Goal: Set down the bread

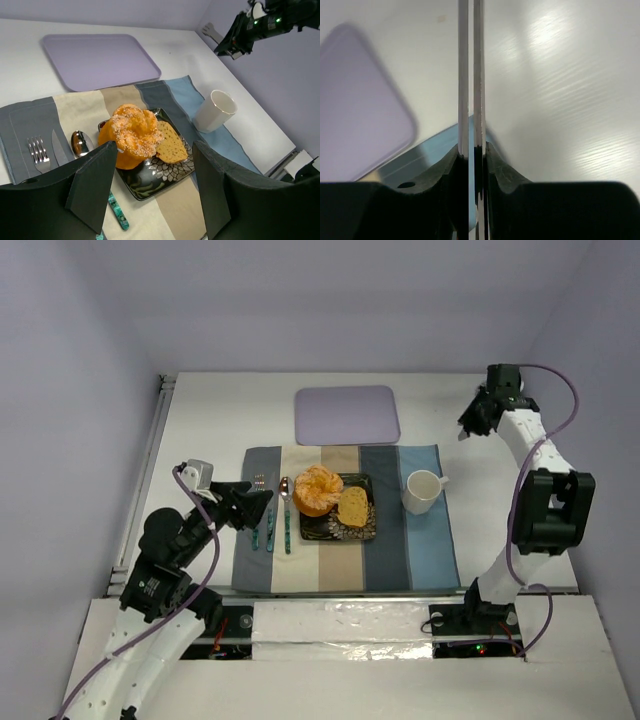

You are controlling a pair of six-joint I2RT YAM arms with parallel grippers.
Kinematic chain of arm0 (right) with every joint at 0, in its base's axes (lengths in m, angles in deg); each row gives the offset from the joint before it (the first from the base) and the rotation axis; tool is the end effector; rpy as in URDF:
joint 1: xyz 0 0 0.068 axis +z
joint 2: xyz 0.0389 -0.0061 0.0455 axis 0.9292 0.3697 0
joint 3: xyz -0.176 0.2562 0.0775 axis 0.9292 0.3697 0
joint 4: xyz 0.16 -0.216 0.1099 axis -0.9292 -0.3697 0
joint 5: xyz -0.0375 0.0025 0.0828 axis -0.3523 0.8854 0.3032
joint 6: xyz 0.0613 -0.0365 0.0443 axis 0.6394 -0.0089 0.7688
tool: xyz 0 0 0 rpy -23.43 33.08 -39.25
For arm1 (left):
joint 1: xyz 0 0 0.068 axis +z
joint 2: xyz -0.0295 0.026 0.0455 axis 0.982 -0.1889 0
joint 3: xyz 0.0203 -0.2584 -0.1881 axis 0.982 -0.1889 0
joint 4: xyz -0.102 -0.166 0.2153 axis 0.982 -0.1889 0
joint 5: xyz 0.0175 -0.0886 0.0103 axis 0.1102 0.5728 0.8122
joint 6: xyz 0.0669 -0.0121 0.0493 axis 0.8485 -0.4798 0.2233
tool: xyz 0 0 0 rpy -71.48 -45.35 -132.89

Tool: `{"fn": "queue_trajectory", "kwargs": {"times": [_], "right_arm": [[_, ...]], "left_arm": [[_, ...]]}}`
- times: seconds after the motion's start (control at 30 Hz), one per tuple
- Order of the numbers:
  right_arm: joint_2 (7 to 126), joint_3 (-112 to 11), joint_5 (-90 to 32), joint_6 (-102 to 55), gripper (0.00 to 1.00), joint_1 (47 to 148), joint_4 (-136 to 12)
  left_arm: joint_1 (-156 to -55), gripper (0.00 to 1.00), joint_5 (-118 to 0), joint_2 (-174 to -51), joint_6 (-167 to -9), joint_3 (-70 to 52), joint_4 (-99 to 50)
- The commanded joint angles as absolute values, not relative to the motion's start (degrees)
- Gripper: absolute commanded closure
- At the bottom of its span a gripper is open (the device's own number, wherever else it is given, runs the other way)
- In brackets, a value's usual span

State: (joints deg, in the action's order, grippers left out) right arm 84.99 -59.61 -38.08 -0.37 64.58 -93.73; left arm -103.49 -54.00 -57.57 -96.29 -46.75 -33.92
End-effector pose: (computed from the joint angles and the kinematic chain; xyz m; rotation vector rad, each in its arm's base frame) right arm 0.4526 -0.0319 0.3027 0.7075 2.2868 0.1770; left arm 0.1073 -0.0675 0.3623 0.2606 1.4957 -0.7919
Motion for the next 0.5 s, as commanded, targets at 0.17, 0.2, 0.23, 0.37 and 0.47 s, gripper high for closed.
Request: {"fn": "queue_trajectory", "kwargs": {"times": [0.17,0.2,0.23,0.37,0.47], "right_arm": [[92.45,-58.61,-48.25,-9.89,0.72,63.12,-90.10],[92.54,-57.73,-48.69,-10.50,0.72,63.12,-88.79],[92.54,-55.98,-49.30,-11.55,0.72,63.12,-88.16],[94.20,-53.86,-53.25,-15.07,0.70,63.12,-86.31],[95.26,-53.94,-55.63,-15.87,0.67,63.12,-85.70]], "left_arm": [[-102.40,0.41,-52.03,-55.16,-96.30,-46.54,-31.19],[-102.40,0.41,-51.94,-55.16,-96.30,-46.63,-31.19],[-102.40,0.41,-51.77,-55.16,-96.30,-46.54,-31.01],[-102.40,0.41,-51.76,-55.07,-96.30,-46.54,-31.10],[-102.40,0.41,-51.76,-55.42,-96.21,-46.54,-31.01]]}}
